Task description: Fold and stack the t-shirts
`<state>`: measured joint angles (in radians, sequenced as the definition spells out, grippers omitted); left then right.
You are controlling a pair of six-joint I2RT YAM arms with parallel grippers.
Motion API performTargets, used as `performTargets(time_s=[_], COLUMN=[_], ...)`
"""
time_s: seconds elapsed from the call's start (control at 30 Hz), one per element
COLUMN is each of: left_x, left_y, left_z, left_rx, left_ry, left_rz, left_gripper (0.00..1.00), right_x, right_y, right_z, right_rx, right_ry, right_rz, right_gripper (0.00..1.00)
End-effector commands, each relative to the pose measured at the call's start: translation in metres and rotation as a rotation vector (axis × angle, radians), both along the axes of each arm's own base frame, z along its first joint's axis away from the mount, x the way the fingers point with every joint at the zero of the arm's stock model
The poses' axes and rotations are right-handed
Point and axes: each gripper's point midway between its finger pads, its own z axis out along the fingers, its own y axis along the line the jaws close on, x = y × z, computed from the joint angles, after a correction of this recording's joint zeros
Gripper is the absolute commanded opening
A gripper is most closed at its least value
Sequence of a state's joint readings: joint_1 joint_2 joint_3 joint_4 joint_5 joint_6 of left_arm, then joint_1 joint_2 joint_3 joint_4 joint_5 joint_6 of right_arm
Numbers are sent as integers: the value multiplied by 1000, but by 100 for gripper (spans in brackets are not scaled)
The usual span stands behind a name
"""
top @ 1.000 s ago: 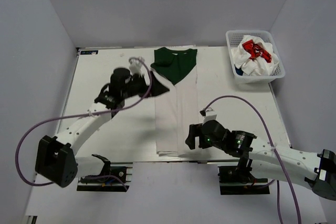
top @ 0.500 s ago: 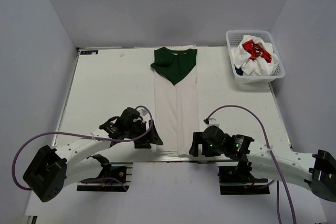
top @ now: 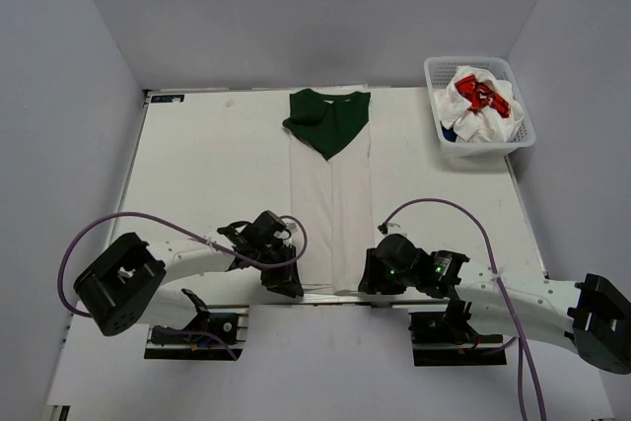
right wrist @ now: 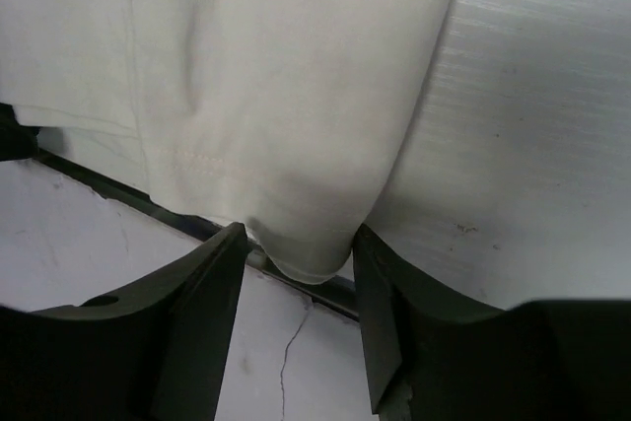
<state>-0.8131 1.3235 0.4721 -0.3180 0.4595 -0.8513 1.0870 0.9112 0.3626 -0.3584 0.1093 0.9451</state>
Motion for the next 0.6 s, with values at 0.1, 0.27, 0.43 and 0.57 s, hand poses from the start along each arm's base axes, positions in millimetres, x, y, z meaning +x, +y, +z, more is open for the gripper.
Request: performTargets(time_s=[0.1,0.27,0.43,0.57], left_x=[18,34,53,76], left_y=[8,5,-15,-18], left_z=[-13,-10,26,52], left_rx=[128,153,28,4], left_ry=[-78,-136,-248,-374], left_rz=[-3,12,29,88], left_gripper=[27,0,0,0], right_x=[-4,-1,19,45], right_y=[-4,2,11,19], right_z=[-7,-4,11,37], right_rx=[-18,-4,-4,5], right_ry=[30,10,-94,-204], right_rz=[-4,25,37,-7], right_gripper=[42,25,4,0])
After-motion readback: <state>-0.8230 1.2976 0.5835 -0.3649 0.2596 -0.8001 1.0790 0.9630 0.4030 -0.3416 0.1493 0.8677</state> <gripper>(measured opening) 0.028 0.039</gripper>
